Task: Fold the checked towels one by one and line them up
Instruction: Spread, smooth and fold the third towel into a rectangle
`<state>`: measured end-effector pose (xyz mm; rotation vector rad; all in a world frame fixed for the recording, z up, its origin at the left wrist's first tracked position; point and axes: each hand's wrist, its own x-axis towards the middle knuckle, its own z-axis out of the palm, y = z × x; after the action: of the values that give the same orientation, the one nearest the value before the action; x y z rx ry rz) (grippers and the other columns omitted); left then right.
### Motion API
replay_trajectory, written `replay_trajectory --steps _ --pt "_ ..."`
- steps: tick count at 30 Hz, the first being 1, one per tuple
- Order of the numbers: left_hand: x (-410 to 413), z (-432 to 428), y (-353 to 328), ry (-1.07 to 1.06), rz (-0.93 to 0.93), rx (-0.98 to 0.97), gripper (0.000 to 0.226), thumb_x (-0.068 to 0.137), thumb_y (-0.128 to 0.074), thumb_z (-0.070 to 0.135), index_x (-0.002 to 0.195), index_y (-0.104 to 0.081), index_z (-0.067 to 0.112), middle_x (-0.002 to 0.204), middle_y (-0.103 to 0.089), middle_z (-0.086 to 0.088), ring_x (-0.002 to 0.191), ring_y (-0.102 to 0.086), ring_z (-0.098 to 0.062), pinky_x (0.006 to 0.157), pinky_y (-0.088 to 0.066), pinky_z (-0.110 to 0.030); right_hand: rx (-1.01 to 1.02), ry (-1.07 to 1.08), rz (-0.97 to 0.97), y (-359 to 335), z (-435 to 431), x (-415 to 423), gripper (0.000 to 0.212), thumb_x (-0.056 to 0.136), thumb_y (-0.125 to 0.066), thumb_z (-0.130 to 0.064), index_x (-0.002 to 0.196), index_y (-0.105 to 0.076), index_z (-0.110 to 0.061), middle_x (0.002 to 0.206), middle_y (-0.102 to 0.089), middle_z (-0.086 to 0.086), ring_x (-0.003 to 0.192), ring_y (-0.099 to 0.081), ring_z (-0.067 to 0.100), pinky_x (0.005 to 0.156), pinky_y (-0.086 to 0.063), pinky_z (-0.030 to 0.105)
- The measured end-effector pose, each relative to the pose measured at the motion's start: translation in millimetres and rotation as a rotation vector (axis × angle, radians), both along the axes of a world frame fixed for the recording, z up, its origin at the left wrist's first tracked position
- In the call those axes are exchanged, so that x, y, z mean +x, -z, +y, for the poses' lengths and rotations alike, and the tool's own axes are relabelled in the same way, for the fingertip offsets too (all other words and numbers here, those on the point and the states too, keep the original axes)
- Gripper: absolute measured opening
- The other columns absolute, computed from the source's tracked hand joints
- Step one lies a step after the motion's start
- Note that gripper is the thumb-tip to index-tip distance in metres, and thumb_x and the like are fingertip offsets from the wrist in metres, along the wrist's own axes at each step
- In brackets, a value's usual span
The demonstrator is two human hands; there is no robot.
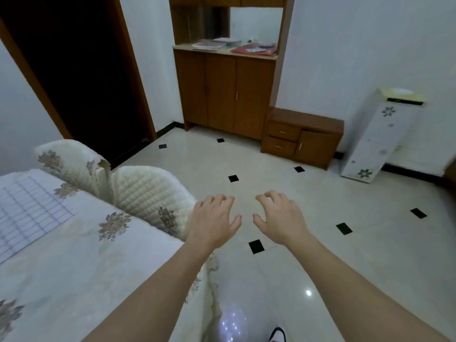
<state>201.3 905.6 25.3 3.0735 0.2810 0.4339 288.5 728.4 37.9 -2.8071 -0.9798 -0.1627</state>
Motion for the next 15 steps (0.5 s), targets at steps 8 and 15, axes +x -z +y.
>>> replay_trajectory --steps 8,15 --pt "159 6 6 -0.124 0.068 -0.043 0.060 0.089 -0.031 0.062 0.134 -0.050 0.026 0.127 -0.060 0.004 0.113 -0.056 -0.023 0.091 -0.046 -0.040 0.000 -0.108 0.038 2 15 175 0.052 0.093 -0.048 -0.050 0.139 -0.047 -0.025 0.135 -0.051 0.000 0.124 -0.047 0.023 0.097 -0.042 0.041" --pt "241 27 6 -0.227 0.101 -0.036 0.068 0.086 -0.022 0.061 0.135 -0.051 0.023 0.127 -0.059 0.001 0.114 -0.055 -0.024 0.091 -0.046 -0.040 -0.034 -0.217 0.077 5 47 274 0.051 0.095 -0.047 -0.048 0.140 -0.046 -0.024 0.135 -0.051 0.001 0.125 -0.046 0.023 0.098 -0.040 0.041"
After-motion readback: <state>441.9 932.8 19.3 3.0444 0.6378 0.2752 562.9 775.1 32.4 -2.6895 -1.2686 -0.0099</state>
